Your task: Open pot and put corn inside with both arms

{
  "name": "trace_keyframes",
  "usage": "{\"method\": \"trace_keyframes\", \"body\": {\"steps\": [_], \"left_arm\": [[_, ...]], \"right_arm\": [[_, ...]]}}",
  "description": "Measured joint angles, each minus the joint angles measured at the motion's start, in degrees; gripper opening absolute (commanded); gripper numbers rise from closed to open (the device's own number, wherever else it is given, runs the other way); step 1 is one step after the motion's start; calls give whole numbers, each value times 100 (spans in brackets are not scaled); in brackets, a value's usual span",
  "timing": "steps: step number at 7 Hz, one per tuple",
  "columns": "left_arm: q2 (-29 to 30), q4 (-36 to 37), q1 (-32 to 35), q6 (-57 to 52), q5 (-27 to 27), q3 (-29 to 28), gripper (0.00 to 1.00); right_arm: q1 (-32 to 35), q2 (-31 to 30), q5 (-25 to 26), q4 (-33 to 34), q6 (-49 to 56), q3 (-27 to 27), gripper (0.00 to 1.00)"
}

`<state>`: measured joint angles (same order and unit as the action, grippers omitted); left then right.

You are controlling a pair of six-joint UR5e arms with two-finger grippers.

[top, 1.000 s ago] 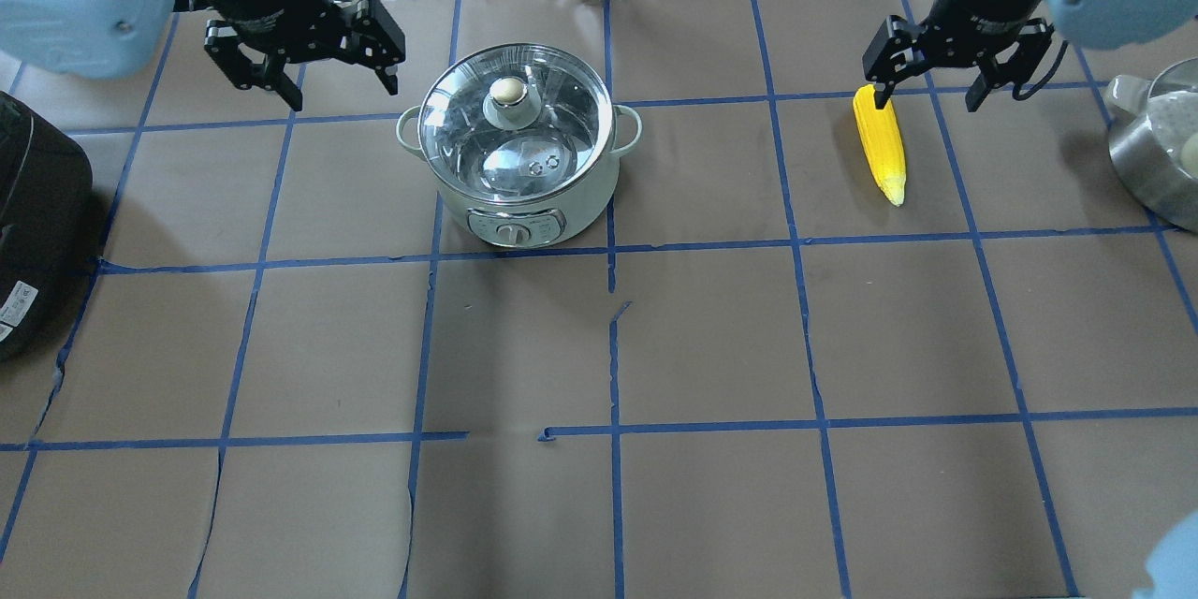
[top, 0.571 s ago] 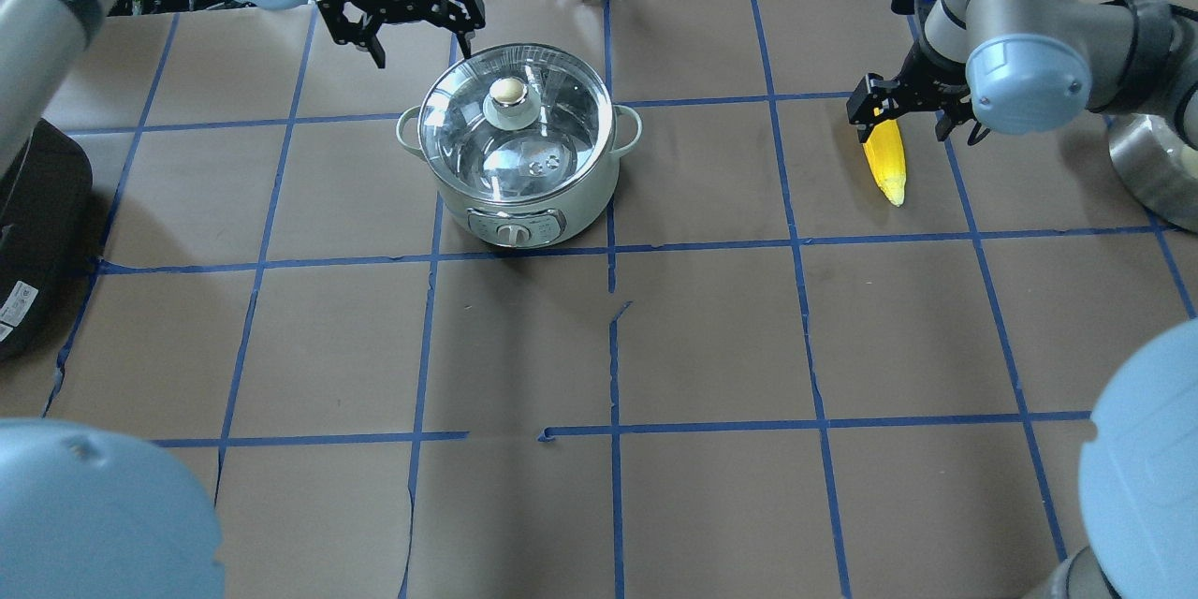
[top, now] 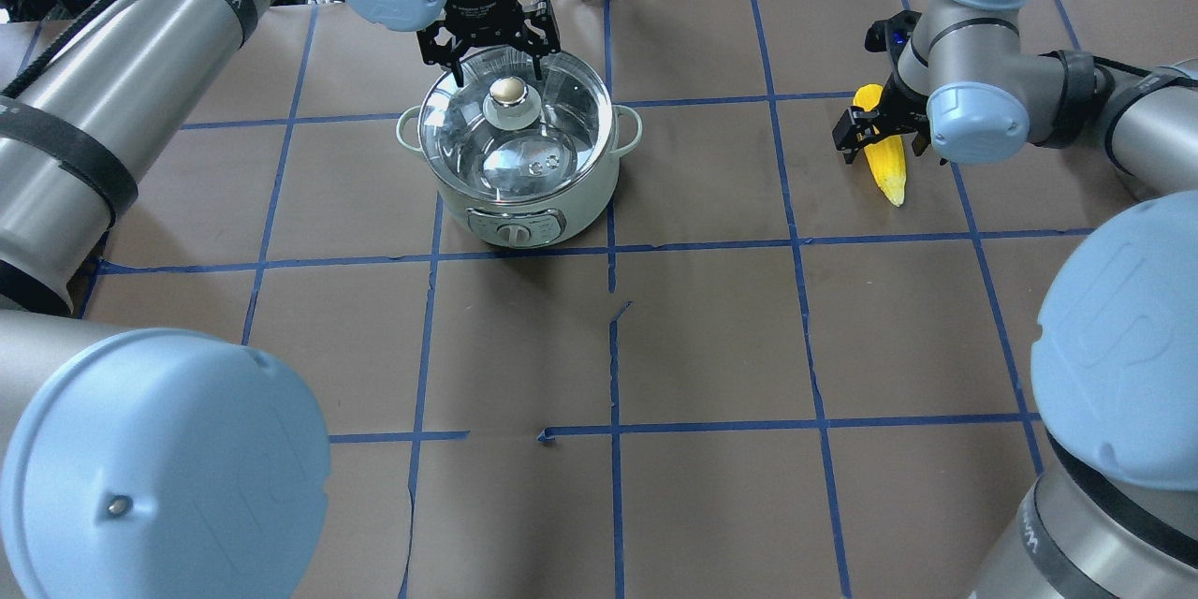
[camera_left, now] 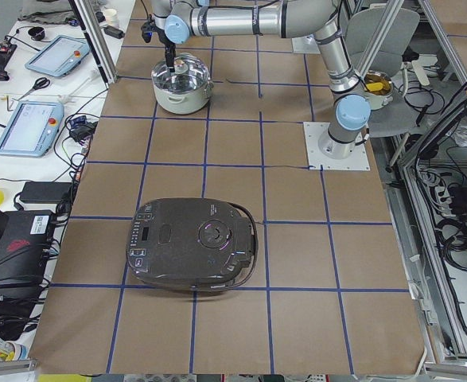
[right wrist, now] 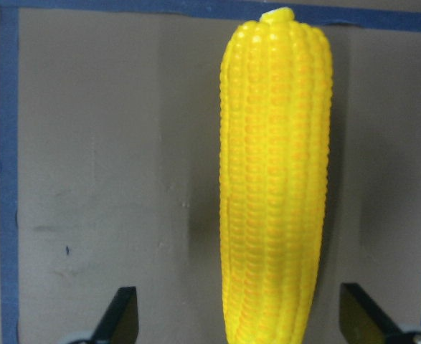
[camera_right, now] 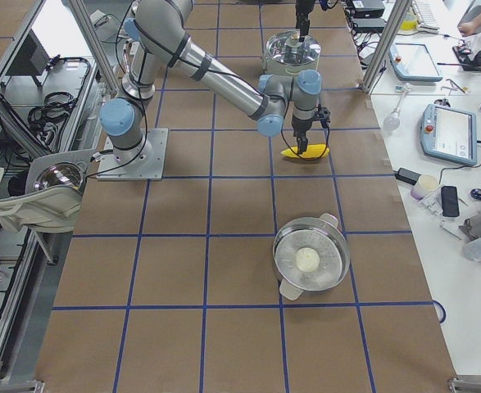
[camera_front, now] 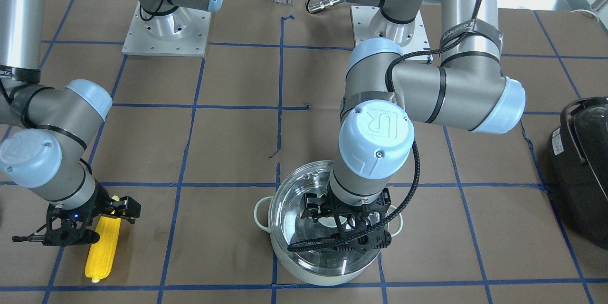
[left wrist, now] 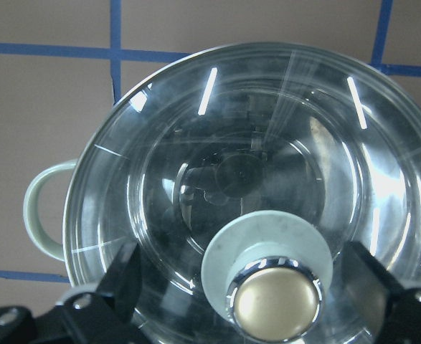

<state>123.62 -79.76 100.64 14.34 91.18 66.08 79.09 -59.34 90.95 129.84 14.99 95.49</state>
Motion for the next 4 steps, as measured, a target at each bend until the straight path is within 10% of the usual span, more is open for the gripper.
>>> {"method": "trace_keyframes", "body": {"steps": [2,4], "left_arm": [[-42,-21,62,-71,4,68,63],[-63,-32,74,-87,13,124,16]], "right_arm": [[-6,246,0,161,83,-108,13],[-8,301,8,185,97,-167,0]]}}
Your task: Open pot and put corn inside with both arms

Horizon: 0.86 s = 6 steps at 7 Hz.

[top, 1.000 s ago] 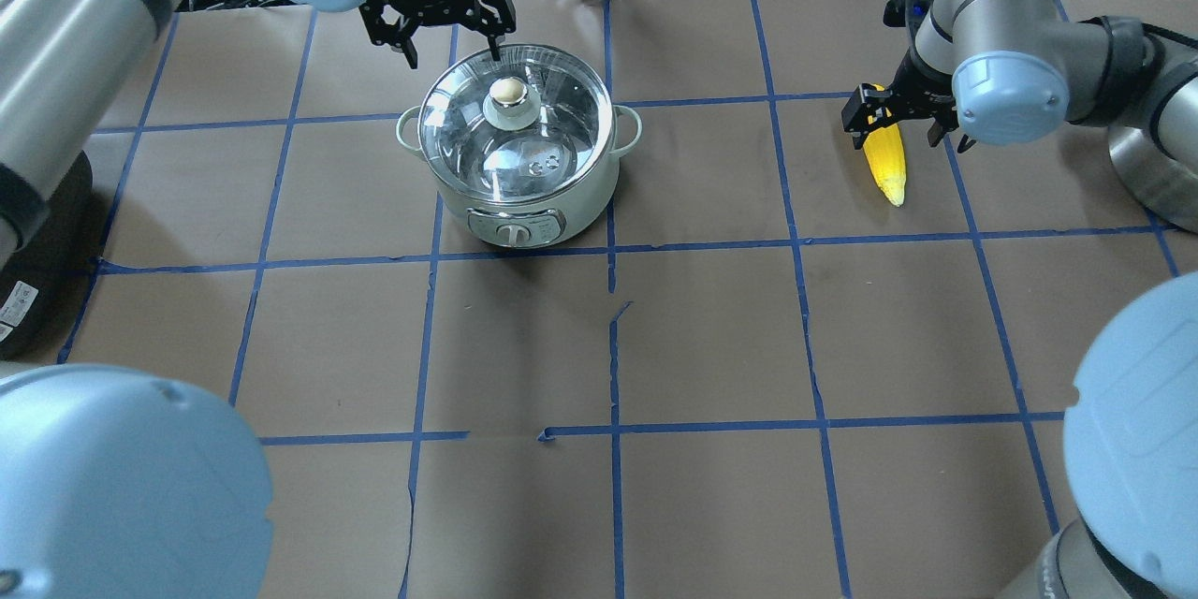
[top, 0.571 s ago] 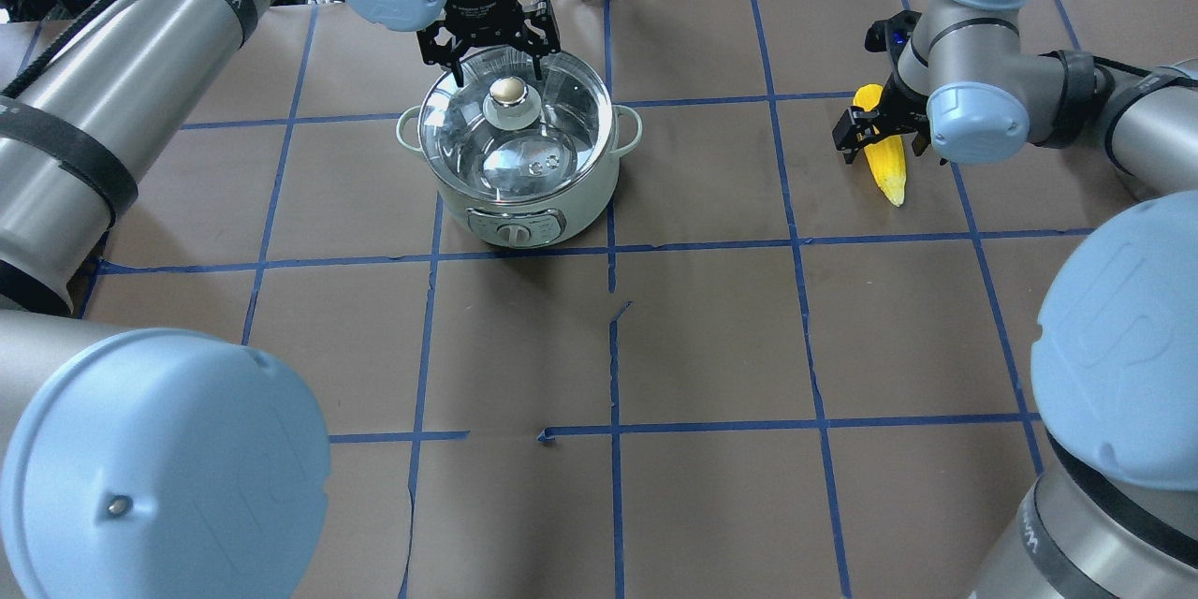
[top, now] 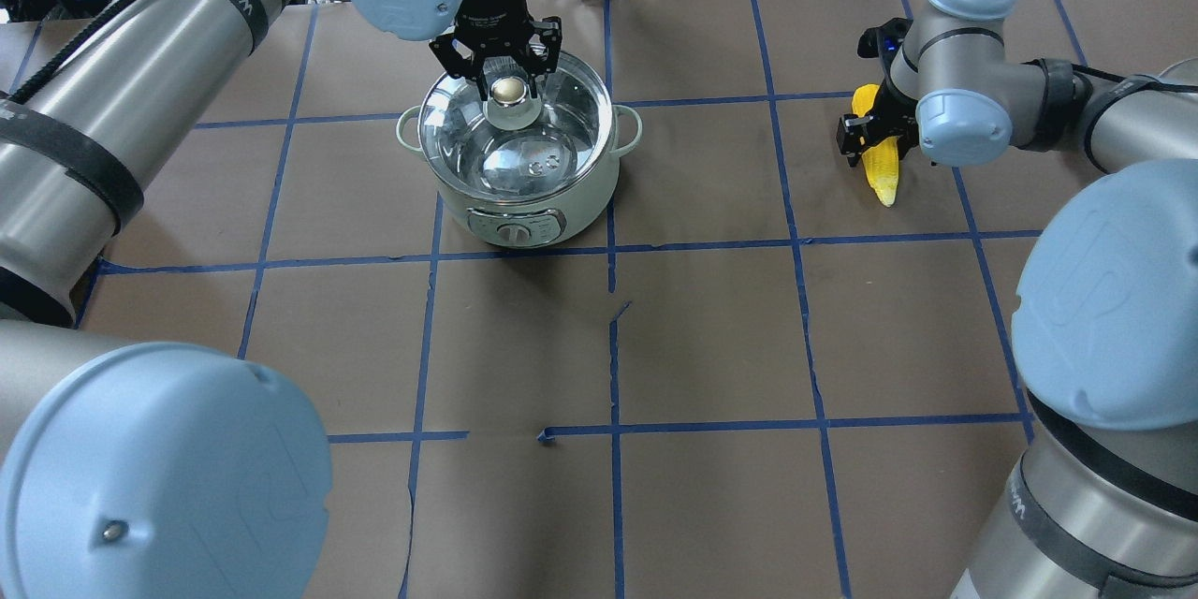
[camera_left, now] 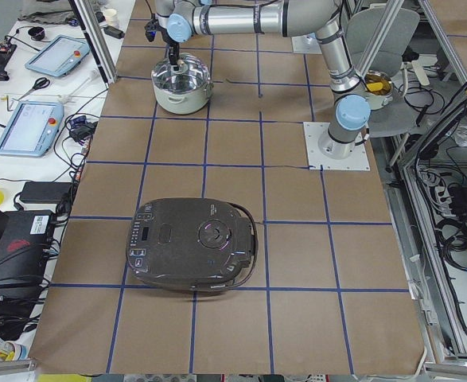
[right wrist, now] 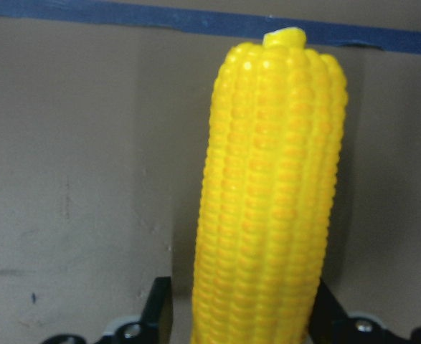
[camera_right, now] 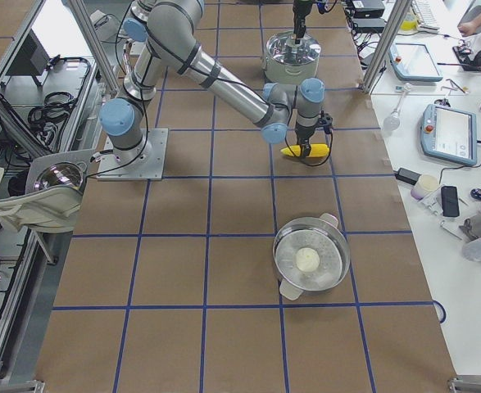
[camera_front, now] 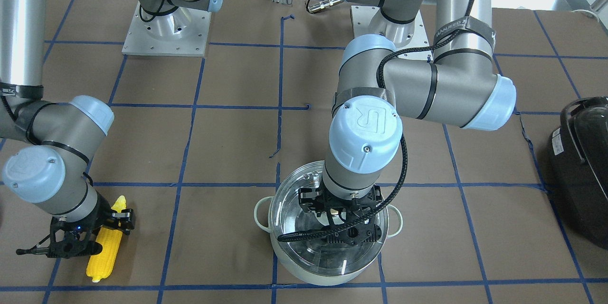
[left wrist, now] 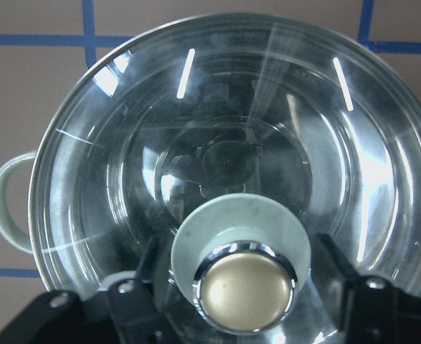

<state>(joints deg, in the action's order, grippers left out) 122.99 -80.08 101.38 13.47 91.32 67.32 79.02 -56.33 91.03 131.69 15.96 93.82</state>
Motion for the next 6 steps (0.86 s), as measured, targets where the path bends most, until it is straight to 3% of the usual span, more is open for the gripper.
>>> {"method": "trace_keyframes", "body": {"steps": [1,4,6], "left_arm": [[-21,7,-1,-1,16,6,0],[-183,17,-20,-36,20,-53,0],[-404,-52,-342,-447,51,-73,0]], "right_arm": [[-1,-17,4,-3,-8,-26,0],[44,-301,-63,-372,-173,-382,0],[522,-633,-68,-864,-912,-650,0]]}}
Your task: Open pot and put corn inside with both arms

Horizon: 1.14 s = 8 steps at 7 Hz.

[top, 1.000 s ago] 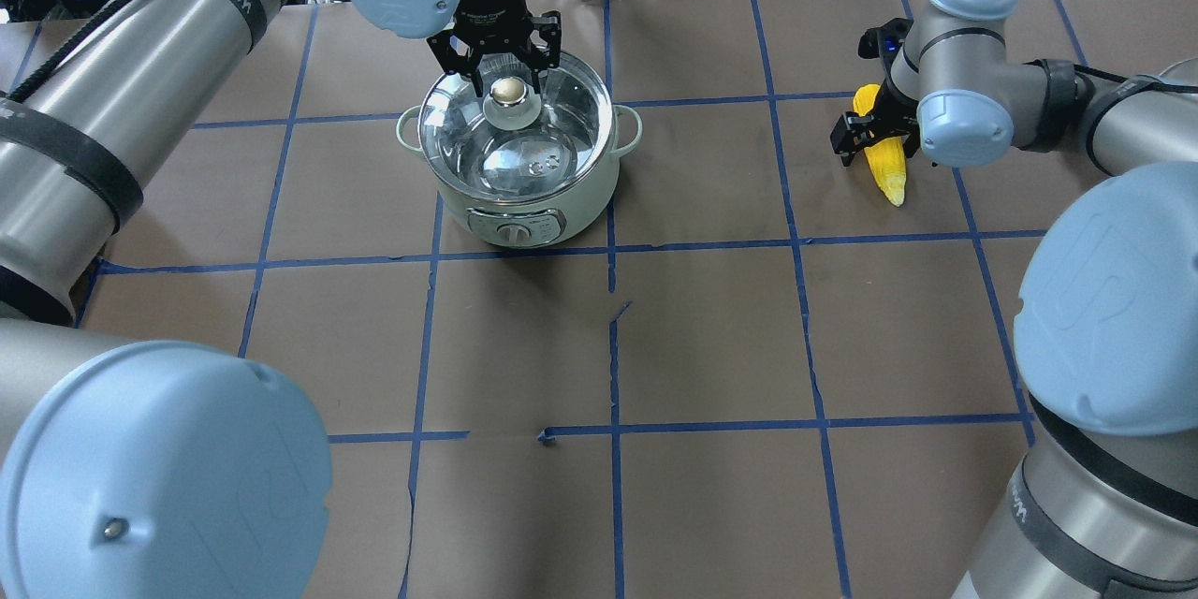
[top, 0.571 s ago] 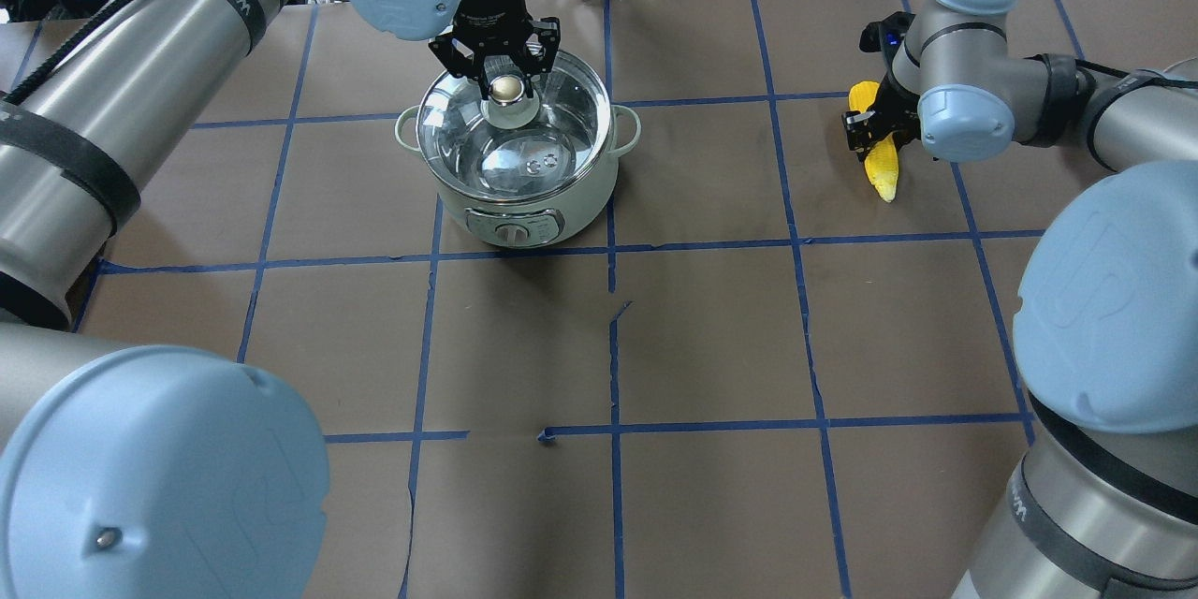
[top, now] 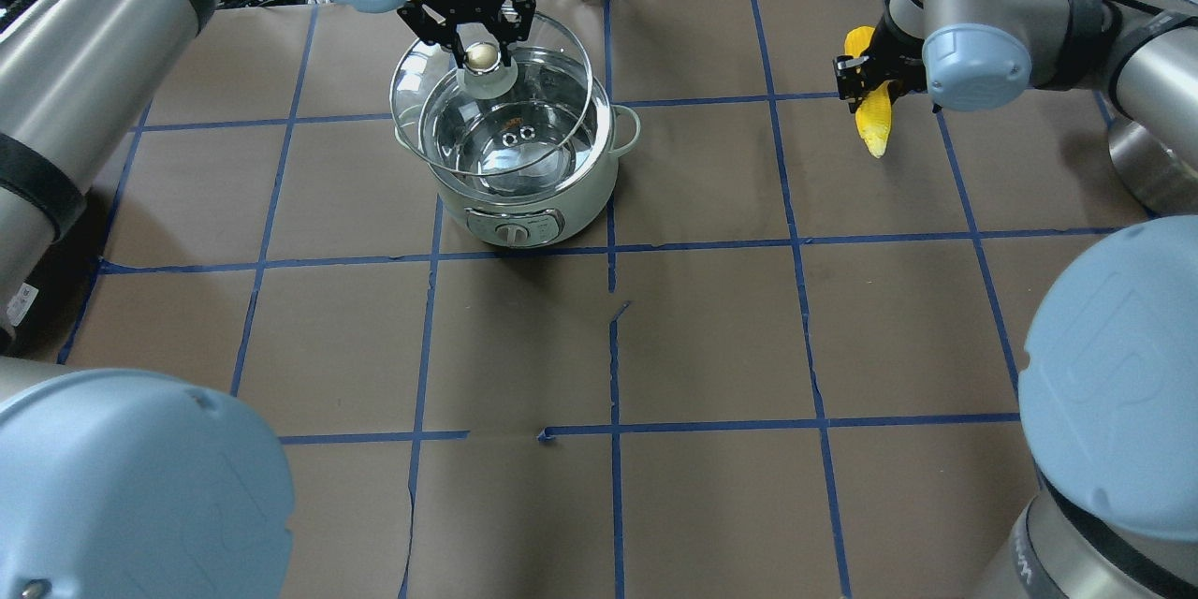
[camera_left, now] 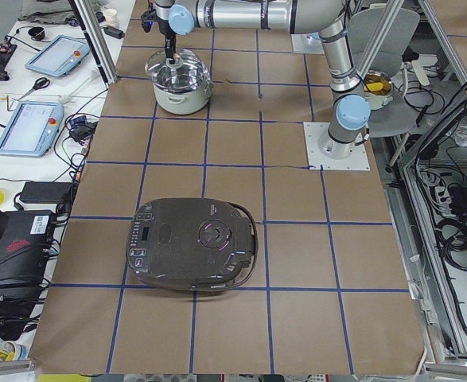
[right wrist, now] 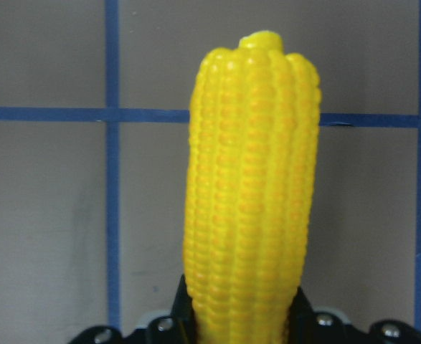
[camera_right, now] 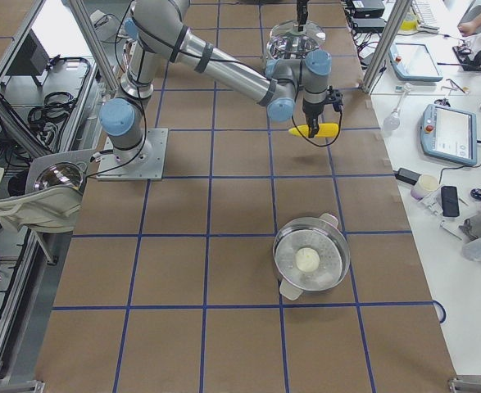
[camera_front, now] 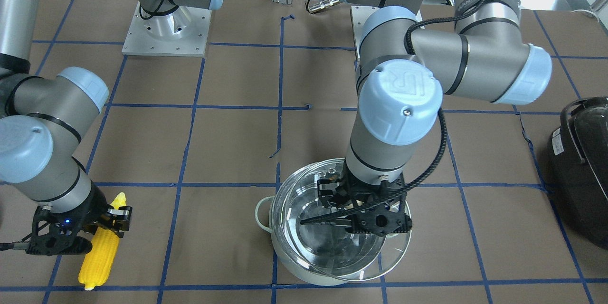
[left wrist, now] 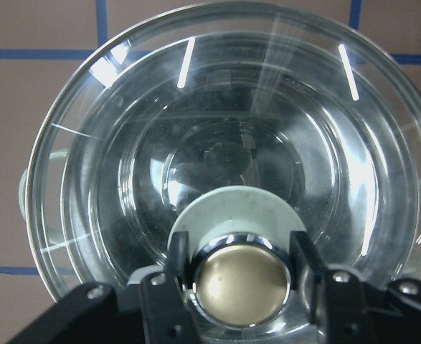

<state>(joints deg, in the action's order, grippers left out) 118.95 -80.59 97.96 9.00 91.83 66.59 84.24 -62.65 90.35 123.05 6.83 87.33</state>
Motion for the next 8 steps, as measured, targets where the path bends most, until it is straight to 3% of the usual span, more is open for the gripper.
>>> {"method": "trace_keyframes", "body": {"steps": [3,5,8], "left_arm": [[-353,-299,-994,-1226,133,340,0],[-606,-180,-1631,-2262,254,944,0],[-900,1227,-2235,-3063,366,2371,0]], "right_arm": [[1505,-261,31,-1219,-1929,-1033,0],[2461,-27,0,-1436,-2712,-1608,0],[3431,699,5,-1360,-3091,-2211,0]]}}
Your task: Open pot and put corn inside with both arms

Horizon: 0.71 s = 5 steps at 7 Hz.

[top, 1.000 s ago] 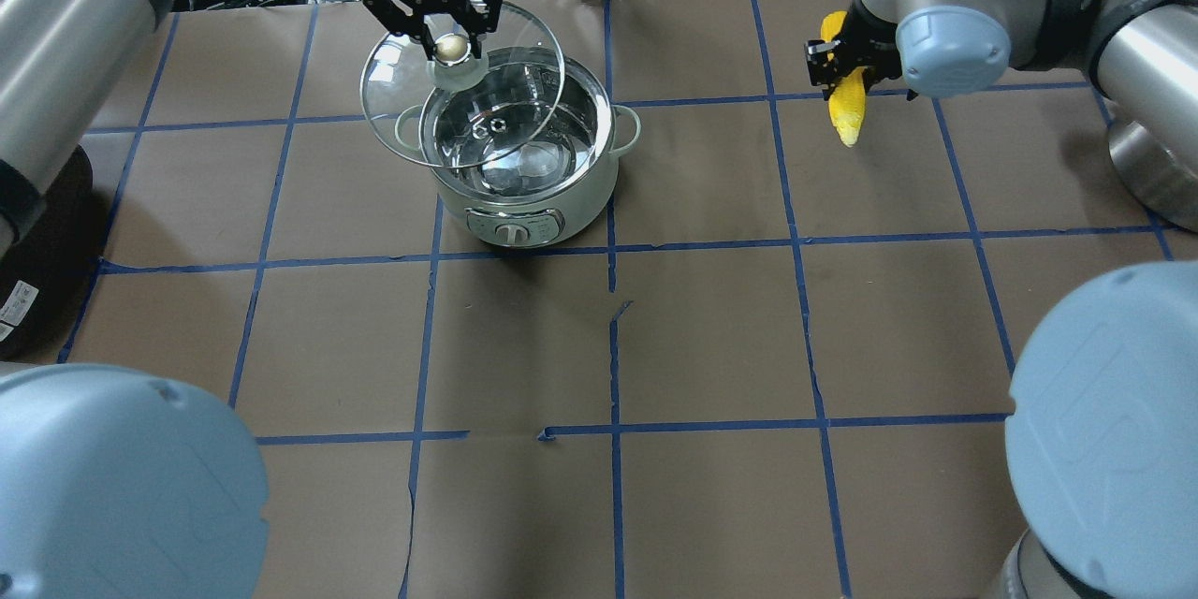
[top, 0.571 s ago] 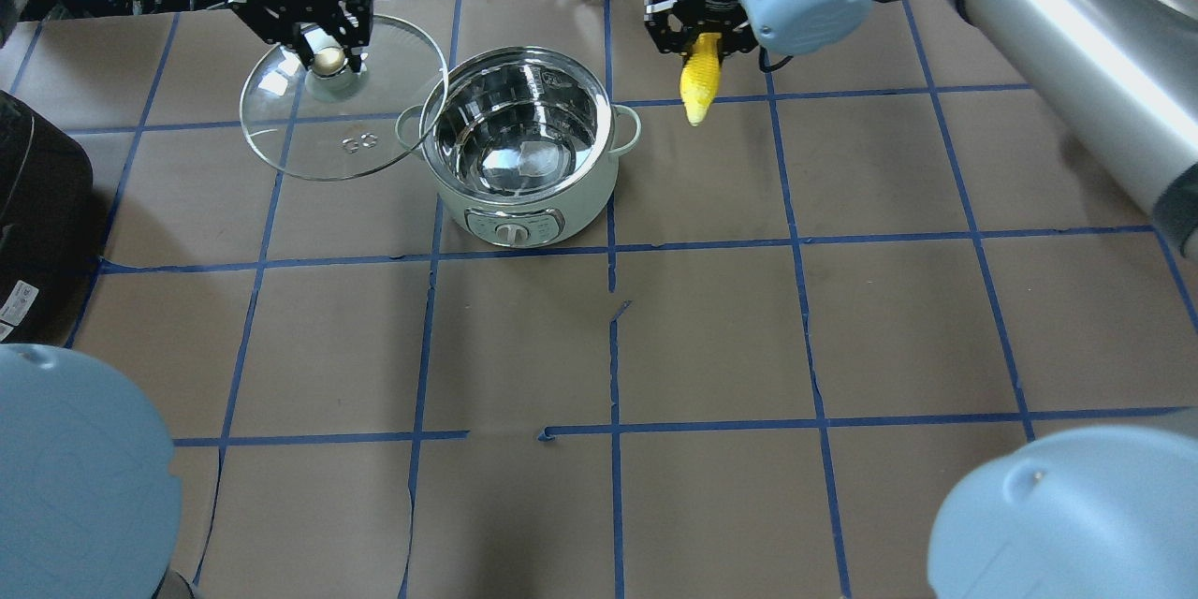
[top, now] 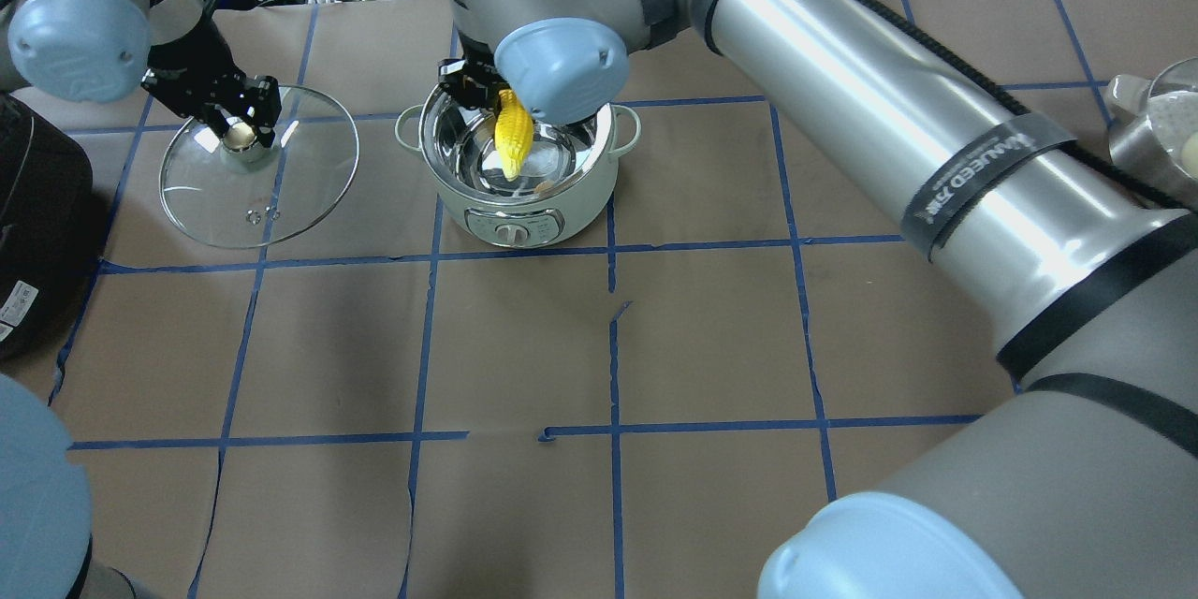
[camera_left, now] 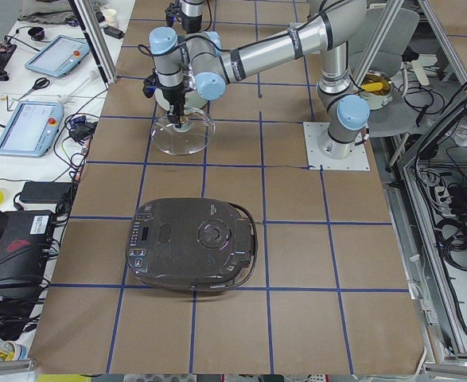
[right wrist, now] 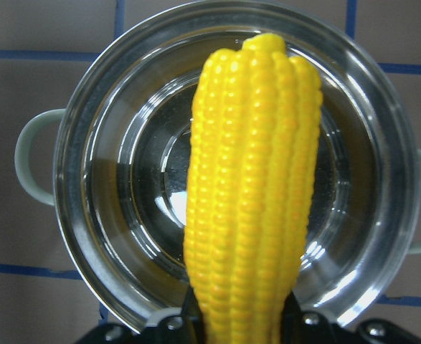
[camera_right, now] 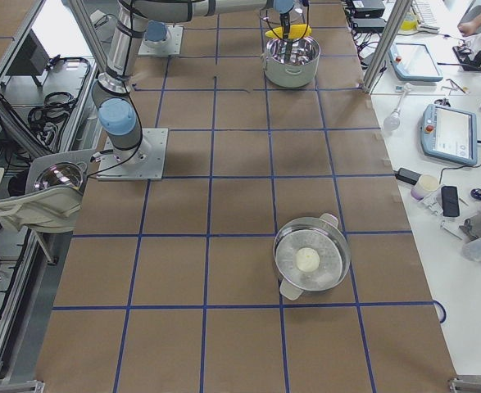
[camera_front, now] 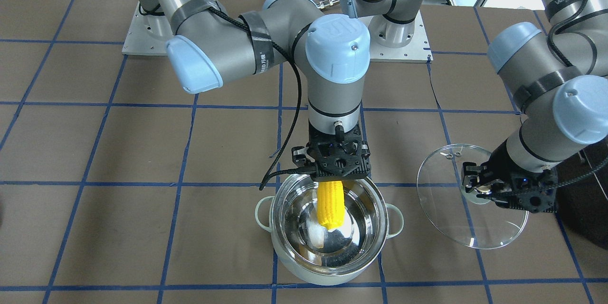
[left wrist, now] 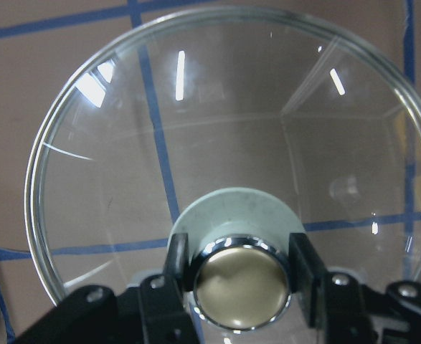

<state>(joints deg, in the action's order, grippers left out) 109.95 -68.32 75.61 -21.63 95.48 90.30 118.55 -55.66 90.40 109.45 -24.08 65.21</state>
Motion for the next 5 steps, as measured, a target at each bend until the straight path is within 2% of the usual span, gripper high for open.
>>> {"method": "trace_keyframes", "body": {"steps": [2,5], "left_arm": [[-61,690,-88,-89,32,653,0],[-111,1037,-366,-273,-1,1297,0]], "right_arm": [[98,333,12,329,22,-17,100],[103,383,49,527,84,87,100]]}}
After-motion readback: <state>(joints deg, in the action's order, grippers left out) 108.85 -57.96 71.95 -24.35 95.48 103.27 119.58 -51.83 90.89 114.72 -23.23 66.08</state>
